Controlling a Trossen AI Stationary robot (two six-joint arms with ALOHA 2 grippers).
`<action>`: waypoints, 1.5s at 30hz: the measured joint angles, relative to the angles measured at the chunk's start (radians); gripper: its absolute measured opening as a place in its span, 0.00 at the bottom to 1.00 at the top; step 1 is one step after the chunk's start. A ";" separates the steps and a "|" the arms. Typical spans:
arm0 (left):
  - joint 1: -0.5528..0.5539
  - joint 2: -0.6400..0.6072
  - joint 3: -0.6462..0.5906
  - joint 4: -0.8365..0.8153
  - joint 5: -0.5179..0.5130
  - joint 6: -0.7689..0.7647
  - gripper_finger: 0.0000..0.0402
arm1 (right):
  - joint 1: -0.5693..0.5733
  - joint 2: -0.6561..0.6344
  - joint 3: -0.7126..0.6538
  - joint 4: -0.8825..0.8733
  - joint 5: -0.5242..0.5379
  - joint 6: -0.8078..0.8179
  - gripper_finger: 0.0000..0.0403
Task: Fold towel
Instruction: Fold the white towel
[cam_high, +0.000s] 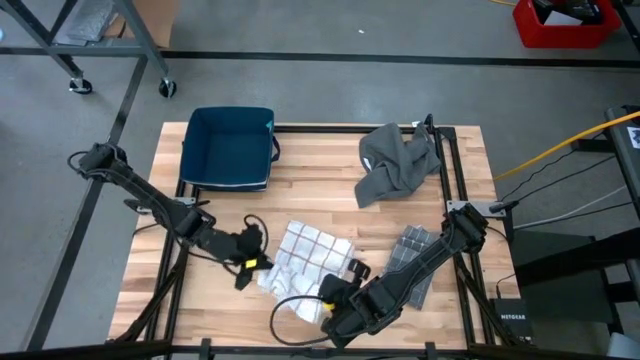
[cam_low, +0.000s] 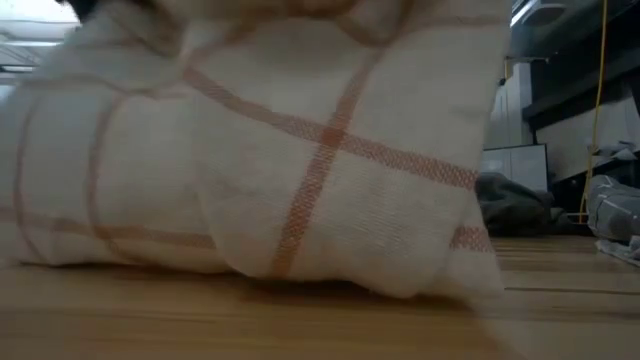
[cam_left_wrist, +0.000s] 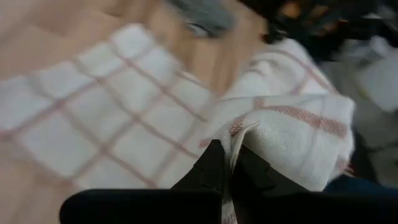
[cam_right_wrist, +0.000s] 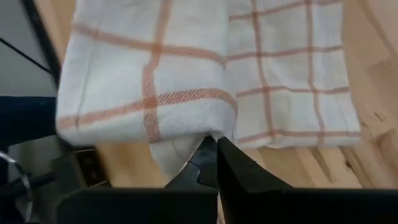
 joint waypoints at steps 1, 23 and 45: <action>0.015 0.000 0.000 -0.023 -0.011 -0.002 0.00 | -0.003 0.000 -0.010 -0.005 0.007 0.002 0.00; 0.211 0.098 -0.104 -0.010 -0.122 0.205 0.00 | -0.109 0.000 -0.274 -0.012 0.087 -0.007 0.00; 0.367 0.290 -0.103 0.081 -0.279 0.225 0.38 | -0.242 0.000 -0.388 -0.029 0.036 -0.073 0.47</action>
